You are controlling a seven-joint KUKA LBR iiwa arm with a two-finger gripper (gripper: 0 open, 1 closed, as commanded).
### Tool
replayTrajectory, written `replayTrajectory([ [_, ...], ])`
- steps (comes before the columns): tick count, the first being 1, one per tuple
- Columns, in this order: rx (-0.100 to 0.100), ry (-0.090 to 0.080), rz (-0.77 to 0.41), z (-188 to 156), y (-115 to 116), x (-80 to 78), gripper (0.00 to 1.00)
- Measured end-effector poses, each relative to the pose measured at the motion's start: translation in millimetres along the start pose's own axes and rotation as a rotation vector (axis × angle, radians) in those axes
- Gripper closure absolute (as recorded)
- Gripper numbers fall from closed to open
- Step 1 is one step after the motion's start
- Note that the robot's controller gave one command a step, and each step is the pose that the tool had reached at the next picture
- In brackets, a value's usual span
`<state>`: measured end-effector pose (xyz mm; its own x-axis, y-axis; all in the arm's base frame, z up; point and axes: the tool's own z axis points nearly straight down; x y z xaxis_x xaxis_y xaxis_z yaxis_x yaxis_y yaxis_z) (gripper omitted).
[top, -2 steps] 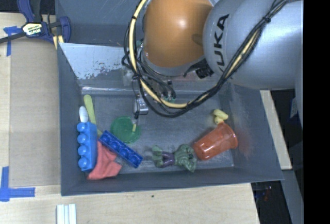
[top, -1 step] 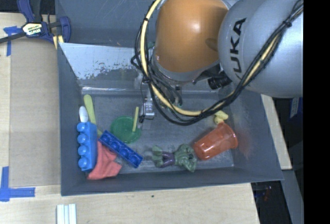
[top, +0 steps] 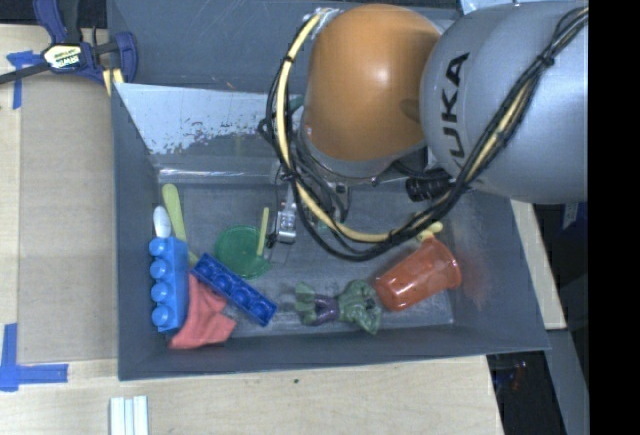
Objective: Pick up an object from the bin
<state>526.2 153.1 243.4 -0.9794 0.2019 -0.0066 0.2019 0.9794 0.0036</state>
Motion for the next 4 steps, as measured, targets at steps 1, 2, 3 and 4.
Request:
replayTrajectory([
  [1,-0.001,-0.004,-0.206,51,-29,-45.6,0.0],
  [2,-0.001,-0.002,-0.104,125,4,-47.1,0.0],
  [3,0.0,-0.007,-0.338,156,-43,-60.9,0.0],
  [4,0.001,-0.002,-0.312,158,-65,-50.6,0.0],
])
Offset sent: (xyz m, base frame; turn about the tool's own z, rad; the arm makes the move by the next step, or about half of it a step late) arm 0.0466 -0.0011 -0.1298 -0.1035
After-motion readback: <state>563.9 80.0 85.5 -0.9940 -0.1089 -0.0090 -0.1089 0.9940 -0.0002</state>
